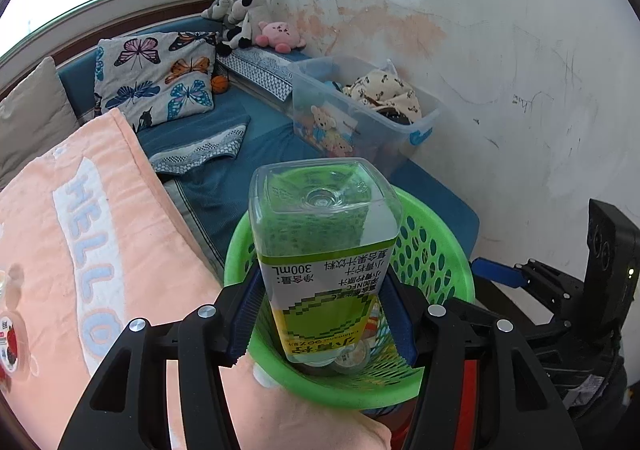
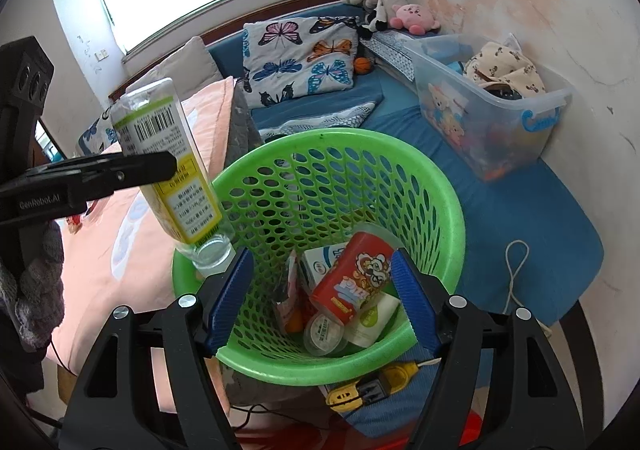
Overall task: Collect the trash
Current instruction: 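Open both grippers to drop the bottle and packet into the basket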
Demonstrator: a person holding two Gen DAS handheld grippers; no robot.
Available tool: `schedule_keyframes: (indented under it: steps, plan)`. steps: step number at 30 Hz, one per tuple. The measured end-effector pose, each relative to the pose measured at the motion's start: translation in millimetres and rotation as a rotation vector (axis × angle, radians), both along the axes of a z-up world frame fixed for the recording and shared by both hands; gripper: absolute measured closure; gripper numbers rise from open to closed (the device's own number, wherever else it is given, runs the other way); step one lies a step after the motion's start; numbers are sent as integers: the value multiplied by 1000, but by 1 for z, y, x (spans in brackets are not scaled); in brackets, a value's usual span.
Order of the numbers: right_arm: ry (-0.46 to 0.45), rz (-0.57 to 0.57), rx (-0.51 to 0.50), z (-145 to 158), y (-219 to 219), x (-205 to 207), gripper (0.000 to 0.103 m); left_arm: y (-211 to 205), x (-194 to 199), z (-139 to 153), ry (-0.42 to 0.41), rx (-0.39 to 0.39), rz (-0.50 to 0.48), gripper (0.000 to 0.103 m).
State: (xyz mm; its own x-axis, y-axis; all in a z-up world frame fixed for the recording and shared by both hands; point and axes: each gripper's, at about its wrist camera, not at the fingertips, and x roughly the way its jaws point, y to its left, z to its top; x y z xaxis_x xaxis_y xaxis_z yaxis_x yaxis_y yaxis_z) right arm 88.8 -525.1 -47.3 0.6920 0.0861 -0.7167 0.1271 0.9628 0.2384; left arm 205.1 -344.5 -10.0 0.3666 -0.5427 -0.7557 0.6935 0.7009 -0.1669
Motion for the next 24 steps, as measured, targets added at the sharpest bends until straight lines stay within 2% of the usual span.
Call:
schedule_keyframes:
  steps: [10, 13, 16, 24]
  plan:
    - [-2, -6, -2, 1, 0, 0, 31, -3, -3, -13, 44, 28, -26, 48]
    - [-7, -9, -2, 3, 2, -2, 31, -1, -4, -15, 54, 24, -34, 44]
    - [-9, -6, -6, 6, 6, -3, 31, 4, -8, -12, 50, 18, -41, 38]
    - [-34, 34, -28, 21, 31, 0, 30, 45, -17, 1, -1, 20, 18, 36]
